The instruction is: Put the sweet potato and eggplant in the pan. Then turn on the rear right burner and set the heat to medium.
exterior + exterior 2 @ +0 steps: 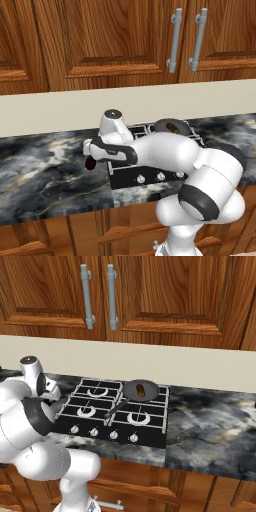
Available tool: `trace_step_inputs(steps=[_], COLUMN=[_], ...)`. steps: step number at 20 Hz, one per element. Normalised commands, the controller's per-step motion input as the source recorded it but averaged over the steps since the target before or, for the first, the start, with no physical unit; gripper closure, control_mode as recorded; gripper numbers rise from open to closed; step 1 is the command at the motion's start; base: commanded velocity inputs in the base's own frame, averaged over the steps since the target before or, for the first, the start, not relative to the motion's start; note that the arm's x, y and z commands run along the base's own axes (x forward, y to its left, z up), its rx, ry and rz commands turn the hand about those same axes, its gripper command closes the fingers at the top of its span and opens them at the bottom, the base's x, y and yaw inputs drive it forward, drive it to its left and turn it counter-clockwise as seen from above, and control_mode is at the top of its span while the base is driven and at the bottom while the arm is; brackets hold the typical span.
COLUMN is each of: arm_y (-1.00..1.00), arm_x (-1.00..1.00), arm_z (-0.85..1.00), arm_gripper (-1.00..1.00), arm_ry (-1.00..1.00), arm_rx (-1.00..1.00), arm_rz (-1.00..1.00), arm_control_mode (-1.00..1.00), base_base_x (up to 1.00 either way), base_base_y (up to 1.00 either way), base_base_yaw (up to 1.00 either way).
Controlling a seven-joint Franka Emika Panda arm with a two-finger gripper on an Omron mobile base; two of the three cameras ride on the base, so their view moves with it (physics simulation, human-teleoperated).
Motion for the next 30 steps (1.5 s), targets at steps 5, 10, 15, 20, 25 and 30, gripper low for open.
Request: trace_step_inputs(steps=[5, 10, 15, 20, 25, 30], arm_y=[0.31, 0.27, 0.24, 0.09, 0.0, 0.0], arm_x=[0.21, 0.32, 0.23, 0.18, 0.01, 0.0], arm_z=[-0.1, -0.07, -0.14, -0.14, -0.16, -0.17], arm_gripper=[-1.0, -1.0, -1.0, -1.0, -1.0, -1.0], arm_ry=[0.0, 0.02, 0.01, 0.03, 0.04, 0.03], arm_rx=[0.0, 0.0, 0.0, 0.0, 0.0, 0.0], arm_rz=[0.0, 0.0, 0.0, 0.0, 0.0, 0.0], arm_control_mode=[-1.0, -1.0, -1.0, -1.0, -1.0, -1.0], base_base_x=[0.0, 0.0, 0.0, 0.0, 0.0, 0.0], base_base_y=[0.0, 0.0, 0.0, 0.0, 0.0, 0.0], base_base_yaw=[0.0, 0.0, 0.0, 0.0, 0.0, 0.0])
